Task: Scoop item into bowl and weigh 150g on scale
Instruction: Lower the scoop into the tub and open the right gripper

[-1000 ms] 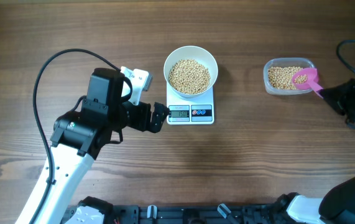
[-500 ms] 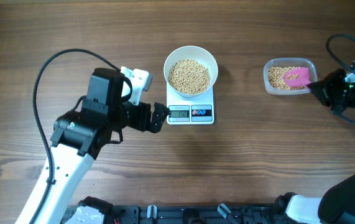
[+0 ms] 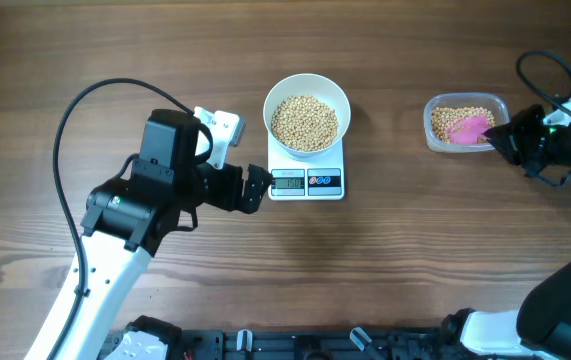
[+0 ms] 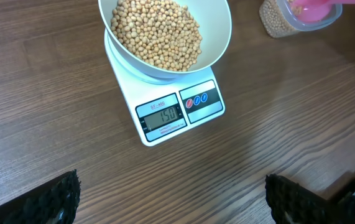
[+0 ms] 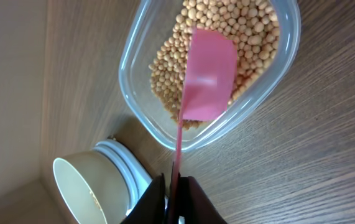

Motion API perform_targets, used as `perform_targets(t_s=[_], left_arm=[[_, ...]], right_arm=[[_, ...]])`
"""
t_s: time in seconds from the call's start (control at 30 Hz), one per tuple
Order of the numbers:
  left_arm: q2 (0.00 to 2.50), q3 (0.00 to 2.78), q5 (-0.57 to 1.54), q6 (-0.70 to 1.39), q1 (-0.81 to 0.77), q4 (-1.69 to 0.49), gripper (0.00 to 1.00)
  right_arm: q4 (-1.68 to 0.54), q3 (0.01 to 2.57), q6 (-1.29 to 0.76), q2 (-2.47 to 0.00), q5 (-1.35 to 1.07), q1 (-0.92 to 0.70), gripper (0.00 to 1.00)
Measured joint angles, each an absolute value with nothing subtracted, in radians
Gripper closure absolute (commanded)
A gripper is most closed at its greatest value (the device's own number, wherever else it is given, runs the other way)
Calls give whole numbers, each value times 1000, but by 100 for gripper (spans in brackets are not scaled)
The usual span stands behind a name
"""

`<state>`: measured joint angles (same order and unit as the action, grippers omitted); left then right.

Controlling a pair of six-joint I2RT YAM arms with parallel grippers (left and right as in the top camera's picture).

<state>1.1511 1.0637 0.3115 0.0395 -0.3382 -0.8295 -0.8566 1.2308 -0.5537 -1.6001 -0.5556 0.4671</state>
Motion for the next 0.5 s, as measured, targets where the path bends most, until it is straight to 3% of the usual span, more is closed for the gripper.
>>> perform_targets(t_s=[0.07,0.17,0.3,0.37,0.4,0.5], left_arm=[[1151,1064,311,39,-338,-830,0],[1151,1064,311,39,-338,-830,0],[1151,1064,311,39,-338,-829,0],[1151,1064,311,39,-338,-830,0],[1151,1064,312,39,-338,-830,0],[1151,1064,312,39,-338,-829,0]], right_arm=[[-853,1231,-553,-1607,-556,467,88],[-851,1231,-553,-1613,-556,467,75],[-852,1231,-547,-1618,-555,467,48],[-854,1231,-538,-1618,-553,467,24],[-859,1231,-529,-1618,-553,467,2],[-878,1231,-501,-1618,-552,467,0]])
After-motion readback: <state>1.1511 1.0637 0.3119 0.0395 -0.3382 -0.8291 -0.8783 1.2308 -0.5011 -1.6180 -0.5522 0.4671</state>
